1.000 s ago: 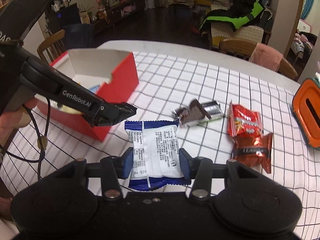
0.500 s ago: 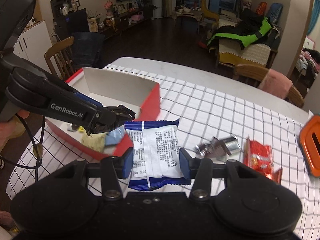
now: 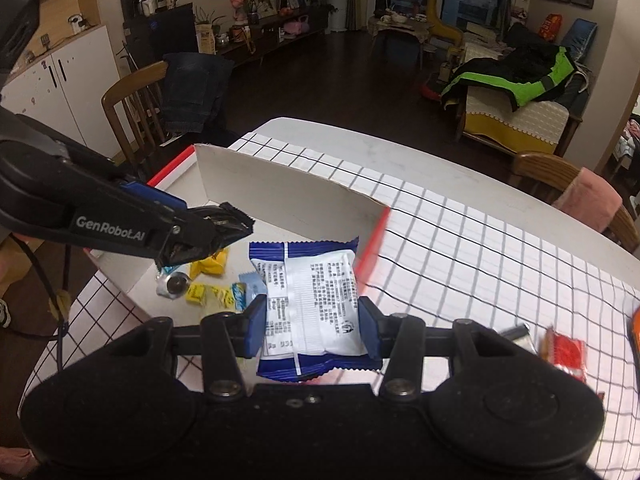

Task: Organize snacks
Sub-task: 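Carry the dark chocolate bar and white-blue packet over the box with both grippers, then open the left gripper to drop the chocolate bar while the right gripper drops the white-blue packet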

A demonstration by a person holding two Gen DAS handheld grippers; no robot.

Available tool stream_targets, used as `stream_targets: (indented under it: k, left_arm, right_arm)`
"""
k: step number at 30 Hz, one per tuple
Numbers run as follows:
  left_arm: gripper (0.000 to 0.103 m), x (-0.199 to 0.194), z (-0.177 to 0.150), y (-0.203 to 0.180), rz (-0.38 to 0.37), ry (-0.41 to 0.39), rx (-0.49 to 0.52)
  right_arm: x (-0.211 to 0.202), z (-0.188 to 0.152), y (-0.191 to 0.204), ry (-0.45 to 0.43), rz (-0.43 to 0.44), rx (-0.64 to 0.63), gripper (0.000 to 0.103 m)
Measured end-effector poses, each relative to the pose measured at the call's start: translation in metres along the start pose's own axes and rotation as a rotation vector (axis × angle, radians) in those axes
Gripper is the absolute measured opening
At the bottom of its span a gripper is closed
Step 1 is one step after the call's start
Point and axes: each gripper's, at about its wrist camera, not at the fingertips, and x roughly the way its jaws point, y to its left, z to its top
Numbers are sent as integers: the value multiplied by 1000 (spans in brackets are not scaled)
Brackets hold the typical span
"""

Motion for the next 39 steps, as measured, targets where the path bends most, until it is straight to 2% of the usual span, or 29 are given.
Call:
stream_targets:
  k: [11,20,35,39]
  left_arm:
    - [28,42,1,51,76,59,-29]
    - [28,78,-6,58,96,120,-14]
    - [28,98,-4,51,106,211,20]
    - [28,97,-4,53,99,213,11]
  right_arm:
    - [69,21,26,71,-23,-46,46]
    - [114,17,43,150,-25,-94,46]
    - [128,12,46,214,-35,-70,47]
    - [121,13,44,198,-24,-53,52]
